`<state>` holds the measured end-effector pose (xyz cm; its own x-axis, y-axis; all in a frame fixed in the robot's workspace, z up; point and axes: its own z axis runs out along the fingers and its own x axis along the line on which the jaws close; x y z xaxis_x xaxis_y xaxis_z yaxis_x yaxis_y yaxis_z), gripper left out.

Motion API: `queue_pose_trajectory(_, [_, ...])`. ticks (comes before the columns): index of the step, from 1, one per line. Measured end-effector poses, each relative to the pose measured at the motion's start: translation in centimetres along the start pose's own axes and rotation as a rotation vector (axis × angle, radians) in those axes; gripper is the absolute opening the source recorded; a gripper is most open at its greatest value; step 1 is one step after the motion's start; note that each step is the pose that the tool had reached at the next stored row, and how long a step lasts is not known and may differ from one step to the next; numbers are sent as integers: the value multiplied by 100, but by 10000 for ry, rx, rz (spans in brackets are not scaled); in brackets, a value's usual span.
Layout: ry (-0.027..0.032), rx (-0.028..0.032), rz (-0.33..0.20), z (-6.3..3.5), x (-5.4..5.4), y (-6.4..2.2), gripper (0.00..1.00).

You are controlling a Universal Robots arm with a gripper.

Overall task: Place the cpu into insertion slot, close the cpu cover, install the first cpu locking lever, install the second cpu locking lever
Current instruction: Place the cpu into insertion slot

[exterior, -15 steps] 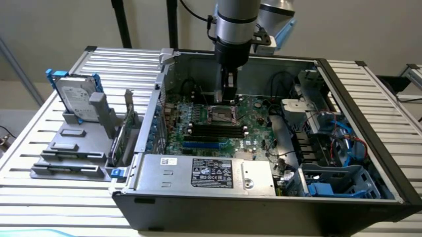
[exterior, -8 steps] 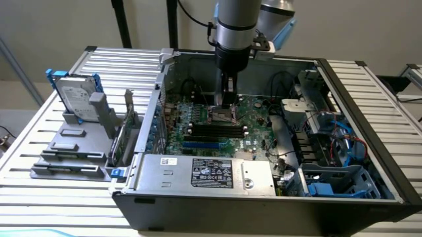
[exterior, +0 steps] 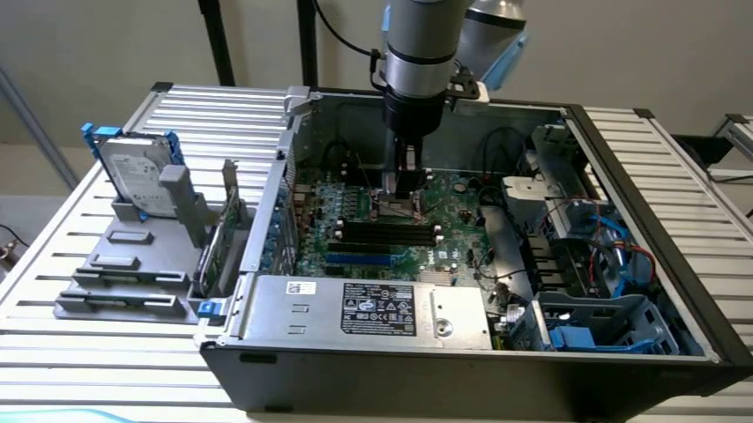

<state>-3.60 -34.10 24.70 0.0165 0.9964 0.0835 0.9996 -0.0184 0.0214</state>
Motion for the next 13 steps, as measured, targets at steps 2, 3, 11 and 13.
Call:
queue_pose_trajectory(2, [4,-2,0,4,0,0,55])
queue_pose_trajectory(3, [8,-6,-1,10,0,1,55])
queue_pose_trajectory(11, [-113,-17,-4,105,-8,-2,55])
queue_pose_trajectory(13, [-122,-21,-4,134,-11,-3,55])
